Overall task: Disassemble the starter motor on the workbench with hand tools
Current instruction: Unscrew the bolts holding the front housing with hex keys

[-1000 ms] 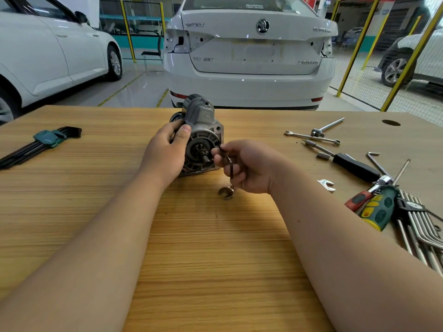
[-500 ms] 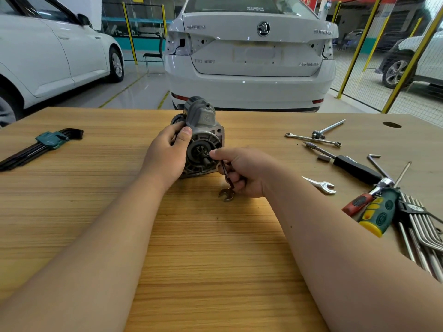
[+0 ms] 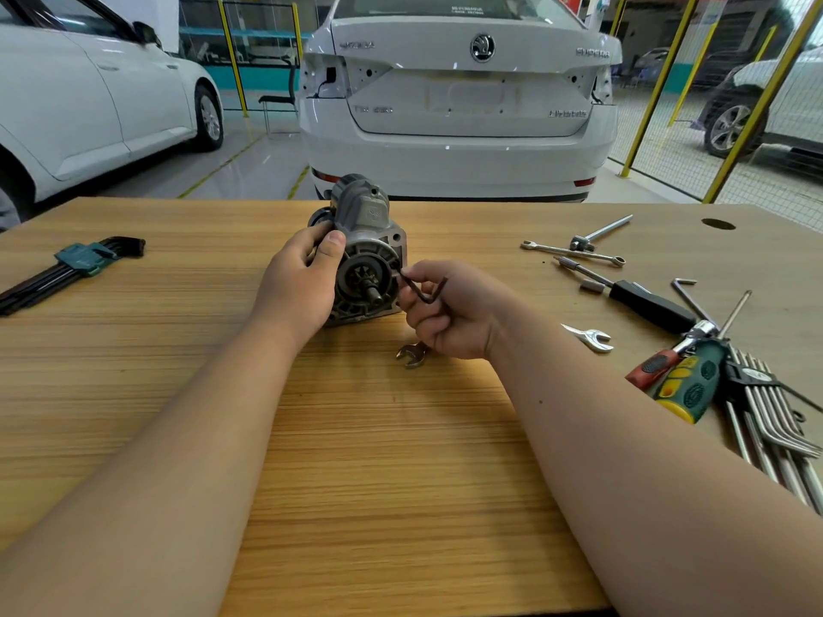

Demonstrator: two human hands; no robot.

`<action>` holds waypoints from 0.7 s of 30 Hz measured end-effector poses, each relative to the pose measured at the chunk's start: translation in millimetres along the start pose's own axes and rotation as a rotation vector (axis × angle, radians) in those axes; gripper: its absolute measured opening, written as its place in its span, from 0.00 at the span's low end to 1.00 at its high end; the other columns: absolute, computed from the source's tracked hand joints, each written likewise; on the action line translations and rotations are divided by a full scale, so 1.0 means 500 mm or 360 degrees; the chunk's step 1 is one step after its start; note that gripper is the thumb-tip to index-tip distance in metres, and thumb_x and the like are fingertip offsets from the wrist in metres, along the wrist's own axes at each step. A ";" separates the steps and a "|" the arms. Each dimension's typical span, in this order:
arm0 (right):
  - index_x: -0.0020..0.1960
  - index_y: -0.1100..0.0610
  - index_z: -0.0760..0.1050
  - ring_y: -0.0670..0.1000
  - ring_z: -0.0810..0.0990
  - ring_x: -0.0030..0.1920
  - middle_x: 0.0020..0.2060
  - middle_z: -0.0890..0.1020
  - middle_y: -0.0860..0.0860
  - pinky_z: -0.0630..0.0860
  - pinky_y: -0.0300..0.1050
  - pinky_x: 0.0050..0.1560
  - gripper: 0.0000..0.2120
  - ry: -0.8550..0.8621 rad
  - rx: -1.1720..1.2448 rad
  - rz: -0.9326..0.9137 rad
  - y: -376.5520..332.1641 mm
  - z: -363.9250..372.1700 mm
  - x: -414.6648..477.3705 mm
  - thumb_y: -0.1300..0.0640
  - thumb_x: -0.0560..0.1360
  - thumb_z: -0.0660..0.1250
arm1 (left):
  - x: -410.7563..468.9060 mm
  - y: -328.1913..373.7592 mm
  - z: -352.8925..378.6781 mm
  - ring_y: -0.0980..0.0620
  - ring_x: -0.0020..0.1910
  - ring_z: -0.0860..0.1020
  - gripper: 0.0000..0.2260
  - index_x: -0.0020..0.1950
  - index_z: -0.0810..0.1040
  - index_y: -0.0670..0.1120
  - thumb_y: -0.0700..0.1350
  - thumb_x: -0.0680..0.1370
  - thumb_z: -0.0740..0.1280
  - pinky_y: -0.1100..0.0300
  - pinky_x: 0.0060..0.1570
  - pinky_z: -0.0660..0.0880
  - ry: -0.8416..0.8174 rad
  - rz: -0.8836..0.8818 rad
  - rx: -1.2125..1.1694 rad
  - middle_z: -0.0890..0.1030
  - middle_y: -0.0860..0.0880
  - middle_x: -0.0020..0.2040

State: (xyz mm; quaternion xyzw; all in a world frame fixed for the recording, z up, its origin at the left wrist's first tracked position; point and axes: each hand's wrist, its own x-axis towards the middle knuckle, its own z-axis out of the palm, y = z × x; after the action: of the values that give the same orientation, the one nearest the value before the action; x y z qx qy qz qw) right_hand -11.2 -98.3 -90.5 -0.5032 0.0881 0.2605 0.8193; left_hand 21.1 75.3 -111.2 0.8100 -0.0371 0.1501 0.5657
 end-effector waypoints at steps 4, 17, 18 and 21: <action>0.44 0.57 0.70 0.41 0.64 0.19 0.25 0.73 0.48 0.59 0.31 0.16 0.07 0.0077 -0.0142 -0.0044 0.006 0.010 0.009 0.56 0.80 0.60 | -0.001 -0.002 0.000 0.53 0.62 0.73 0.18 0.70 0.71 0.56 0.58 0.81 0.58 0.59 0.54 0.68 -0.0009 -0.0003 0.0000 0.76 0.53 0.65; 0.43 0.61 0.76 0.42 0.73 0.22 0.27 0.77 0.50 0.72 0.30 0.23 0.10 0.0025 -0.0028 -0.0077 0.012 0.008 0.009 0.56 0.80 0.65 | 0.001 -0.002 0.001 0.56 0.58 0.72 0.18 0.70 0.72 0.57 0.58 0.81 0.58 0.66 0.46 0.68 -0.0002 -0.0020 0.0003 0.76 0.55 0.61; 0.43 0.62 0.76 0.42 0.75 0.23 0.28 0.78 0.51 0.74 0.31 0.24 0.11 0.0024 0.0044 -0.0073 0.013 0.006 0.008 0.56 0.80 0.64 | 0.001 -0.002 0.002 0.56 0.57 0.73 0.18 0.70 0.72 0.57 0.59 0.81 0.58 0.65 0.46 0.69 0.0001 -0.0025 -0.0003 0.76 0.56 0.60; 0.45 0.64 0.77 0.44 0.76 0.27 0.32 0.79 0.53 0.76 0.33 0.26 0.11 0.0016 0.0165 -0.0085 0.010 0.000 0.005 0.58 0.81 0.61 | 0.001 -0.003 0.002 0.54 0.56 0.74 0.18 0.69 0.72 0.58 0.59 0.81 0.59 0.60 0.48 0.74 0.0004 -0.0041 -0.0020 0.76 0.56 0.58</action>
State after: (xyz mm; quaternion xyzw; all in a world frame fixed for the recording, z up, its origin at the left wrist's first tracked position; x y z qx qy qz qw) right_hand -11.6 -95.7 -95.3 -0.4634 0.0921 0.2310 0.8505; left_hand 22.0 75.2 -112.8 0.8065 -0.0269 0.1436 0.5728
